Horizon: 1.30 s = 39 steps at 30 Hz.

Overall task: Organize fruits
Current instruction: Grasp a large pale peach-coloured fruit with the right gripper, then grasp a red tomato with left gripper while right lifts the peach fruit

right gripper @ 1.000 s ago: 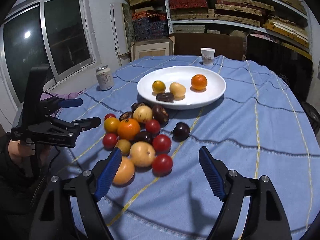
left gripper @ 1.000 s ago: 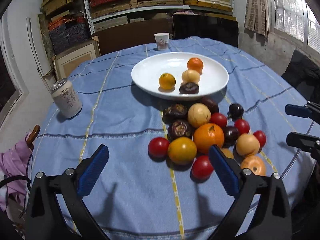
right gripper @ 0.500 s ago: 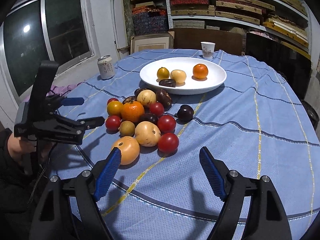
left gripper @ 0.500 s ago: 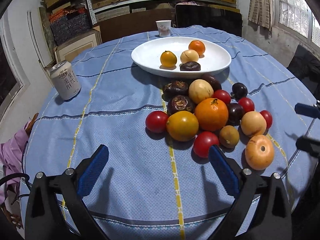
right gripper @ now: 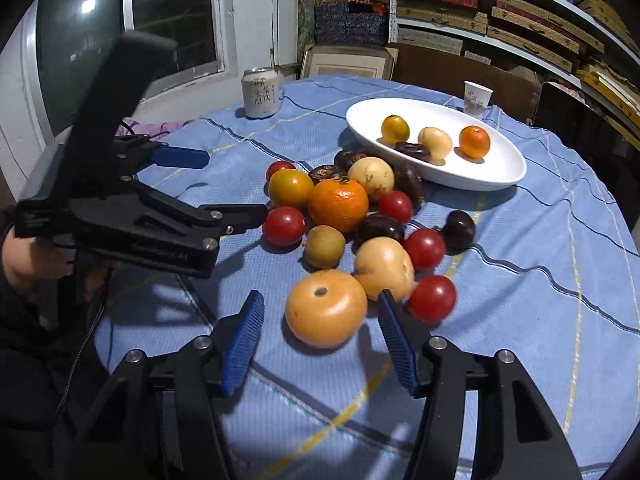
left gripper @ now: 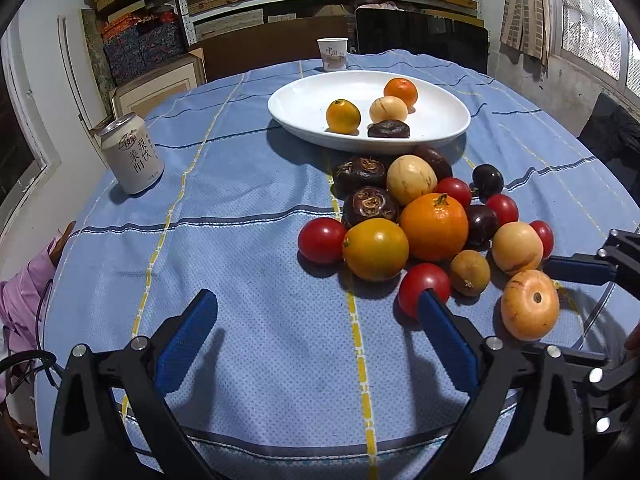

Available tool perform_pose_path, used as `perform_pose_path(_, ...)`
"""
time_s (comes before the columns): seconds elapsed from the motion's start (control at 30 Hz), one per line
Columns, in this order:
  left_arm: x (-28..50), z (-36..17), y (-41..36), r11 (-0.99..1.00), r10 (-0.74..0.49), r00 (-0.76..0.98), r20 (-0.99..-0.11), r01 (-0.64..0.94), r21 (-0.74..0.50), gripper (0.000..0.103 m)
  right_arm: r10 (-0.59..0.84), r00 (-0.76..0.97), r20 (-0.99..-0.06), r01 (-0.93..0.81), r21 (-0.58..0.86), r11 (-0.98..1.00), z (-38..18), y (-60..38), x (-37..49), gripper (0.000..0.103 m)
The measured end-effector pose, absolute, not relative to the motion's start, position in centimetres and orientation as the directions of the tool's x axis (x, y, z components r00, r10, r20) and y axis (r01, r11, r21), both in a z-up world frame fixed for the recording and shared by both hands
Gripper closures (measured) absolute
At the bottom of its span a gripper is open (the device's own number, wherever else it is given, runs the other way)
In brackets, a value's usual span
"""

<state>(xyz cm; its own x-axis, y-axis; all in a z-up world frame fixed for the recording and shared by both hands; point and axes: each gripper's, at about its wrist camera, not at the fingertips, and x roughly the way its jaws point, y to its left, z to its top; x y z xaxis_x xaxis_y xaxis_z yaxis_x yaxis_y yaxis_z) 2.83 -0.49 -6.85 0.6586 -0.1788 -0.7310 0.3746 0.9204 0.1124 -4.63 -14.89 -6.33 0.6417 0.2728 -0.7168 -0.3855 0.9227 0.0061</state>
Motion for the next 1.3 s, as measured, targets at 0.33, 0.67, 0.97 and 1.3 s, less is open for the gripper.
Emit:
perform_pose_path(0.33, 3.4, -6.1, -1.3, 0.916, -0.224, 0.651, -0.725, 0.394, 0.07, 0.005, 0.336, 0.659, -0.673, -0.362, 0.107, 0.926, -6.1, -17.4, -5.0, 0.06)
perform_pose_path(0.67, 2.1, -7.7, -4.0, 0.855, -0.302, 0.572, -0.763, 0.516, 0.048, 0.033, 0.343, 0.676, -0.652, -0.321, 0.159, 0.934, -6.9, -20.6, -5.2, 0.06)
perform_pose_path(0.97, 1.4, -7.9, -4.8, 0.822, -0.343, 0.565, -0.751, 0.567, 0.051, 0.04, 0.365, 0.668, -0.648, -0.324, 0.187, 0.927, -7.0, -21.1, -5.2, 0.06)
perform_pose_path(1.3, 1.5, -7.8, -4.7, 0.791, -0.416, 0.525, -0.743, 0.611, -0.011, 0.064, 0.37, 0.666, -0.648, -0.322, 0.198, 0.926, -7.0, -21.2, -5.2, 0.06)
